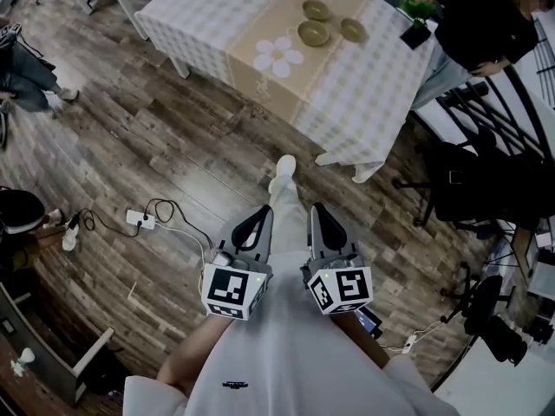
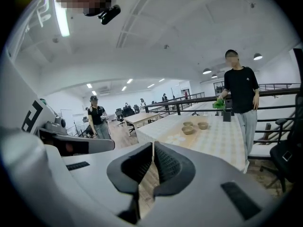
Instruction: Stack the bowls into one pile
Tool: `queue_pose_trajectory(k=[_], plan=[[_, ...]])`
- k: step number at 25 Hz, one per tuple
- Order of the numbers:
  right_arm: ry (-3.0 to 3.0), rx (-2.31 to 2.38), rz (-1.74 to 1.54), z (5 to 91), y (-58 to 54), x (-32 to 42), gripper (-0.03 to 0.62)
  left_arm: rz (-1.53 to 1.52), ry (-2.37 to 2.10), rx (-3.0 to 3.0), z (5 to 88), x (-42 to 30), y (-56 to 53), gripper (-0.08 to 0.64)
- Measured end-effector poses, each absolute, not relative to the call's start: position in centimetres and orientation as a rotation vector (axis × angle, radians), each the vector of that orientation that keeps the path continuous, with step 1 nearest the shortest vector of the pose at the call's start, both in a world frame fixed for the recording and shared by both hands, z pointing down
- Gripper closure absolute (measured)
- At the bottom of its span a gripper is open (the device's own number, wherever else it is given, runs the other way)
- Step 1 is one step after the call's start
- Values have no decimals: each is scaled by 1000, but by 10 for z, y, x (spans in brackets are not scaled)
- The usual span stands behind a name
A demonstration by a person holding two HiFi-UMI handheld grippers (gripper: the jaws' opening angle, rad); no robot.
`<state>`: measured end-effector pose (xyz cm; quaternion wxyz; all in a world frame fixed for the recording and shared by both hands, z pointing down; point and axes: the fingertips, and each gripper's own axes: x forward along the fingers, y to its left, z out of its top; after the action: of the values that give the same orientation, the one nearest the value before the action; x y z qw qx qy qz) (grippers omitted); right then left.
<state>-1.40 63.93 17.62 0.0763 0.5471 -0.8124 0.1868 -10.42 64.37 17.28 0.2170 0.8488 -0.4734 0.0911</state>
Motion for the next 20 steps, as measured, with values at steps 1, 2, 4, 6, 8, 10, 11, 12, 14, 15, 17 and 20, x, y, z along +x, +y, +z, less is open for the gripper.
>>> queue_pose_trajectory(k=[1,2,4,6,8,10,11,12,14,15,17,20], plan=[[-2438,1631,570,181,628,-14,554,254,-1321,2342,176,-105,633,541],[-2439,1621,579,185,616,-14,554,256,-1331,2332,179,-107,621,541],[-2439,1603,586,190,585,-11,554,266,-1345,2319,183,-106,591,541],[-2451,1596,591,190,547,-4,554,288,-1346,2319,183,-99,552,541],[-2468,1584,594,186,508,7,554,312,-1341,2324,180,-86,513,541],[-2473,1573,606,183,467,24,554,334,-1335,2326,175,-68,471,541],[-2470,1575,621,182,444,34,554,343,-1335,2328,172,-60,449,541],[-2469,1579,637,181,422,43,554,351,-1336,2331,169,-51,427,541],[-2478,1588,657,176,382,60,554,364,-1342,2341,162,-36,387,541],[-2483,1588,655,175,365,68,554,368,-1347,2344,159,-30,369,541],[-2485,1580,642,175,334,80,554,367,-1362,2348,156,-19,340,541],[-2484,1577,660,178,297,94,554,375,-1383,2350,153,-8,304,541]])
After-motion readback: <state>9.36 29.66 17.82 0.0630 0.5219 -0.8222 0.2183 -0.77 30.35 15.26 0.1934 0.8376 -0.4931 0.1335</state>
